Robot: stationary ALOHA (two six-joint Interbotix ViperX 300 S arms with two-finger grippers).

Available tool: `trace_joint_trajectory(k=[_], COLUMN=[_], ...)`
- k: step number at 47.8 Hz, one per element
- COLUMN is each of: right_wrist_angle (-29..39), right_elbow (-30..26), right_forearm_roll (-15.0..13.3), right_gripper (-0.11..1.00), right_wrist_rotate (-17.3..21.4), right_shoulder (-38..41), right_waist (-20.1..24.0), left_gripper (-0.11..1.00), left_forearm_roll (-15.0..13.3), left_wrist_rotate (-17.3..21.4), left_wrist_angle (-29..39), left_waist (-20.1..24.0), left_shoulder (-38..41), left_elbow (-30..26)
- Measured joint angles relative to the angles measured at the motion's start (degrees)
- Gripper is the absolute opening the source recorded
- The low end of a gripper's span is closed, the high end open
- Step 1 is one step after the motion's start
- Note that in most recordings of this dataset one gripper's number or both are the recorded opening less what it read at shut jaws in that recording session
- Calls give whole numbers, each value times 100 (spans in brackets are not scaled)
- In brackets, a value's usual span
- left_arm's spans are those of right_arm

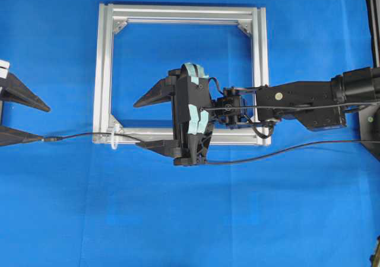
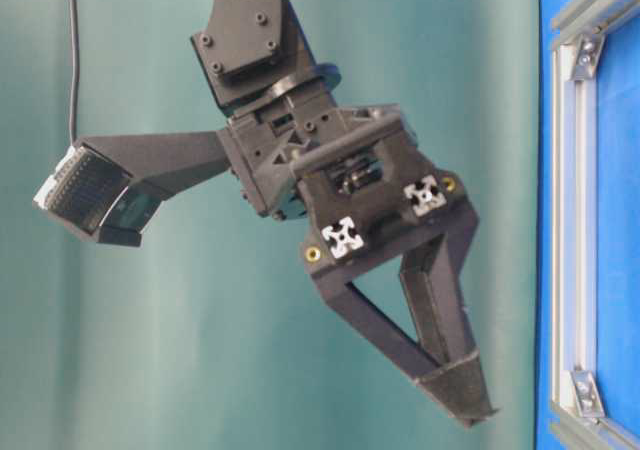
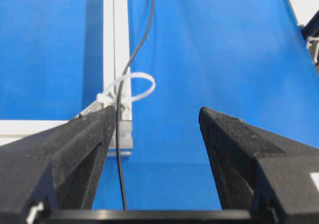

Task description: Insert the wire through the string loop located on the left side.

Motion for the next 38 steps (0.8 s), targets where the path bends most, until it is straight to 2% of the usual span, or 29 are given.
trace_joint_trajectory(k=[38], right_wrist_angle=[0], right_elbow=[0], right_forearm_roll=[0], right_gripper=[92], right_wrist_rotate=[0], right_shoulder=[9], right_waist=[9], left_gripper=[61], left_forearm_roll=[0], left_wrist_rotate=[0], left_wrist_angle=[-70], left_waist=[264], left_shoulder=[-9], left_elbow=[0])
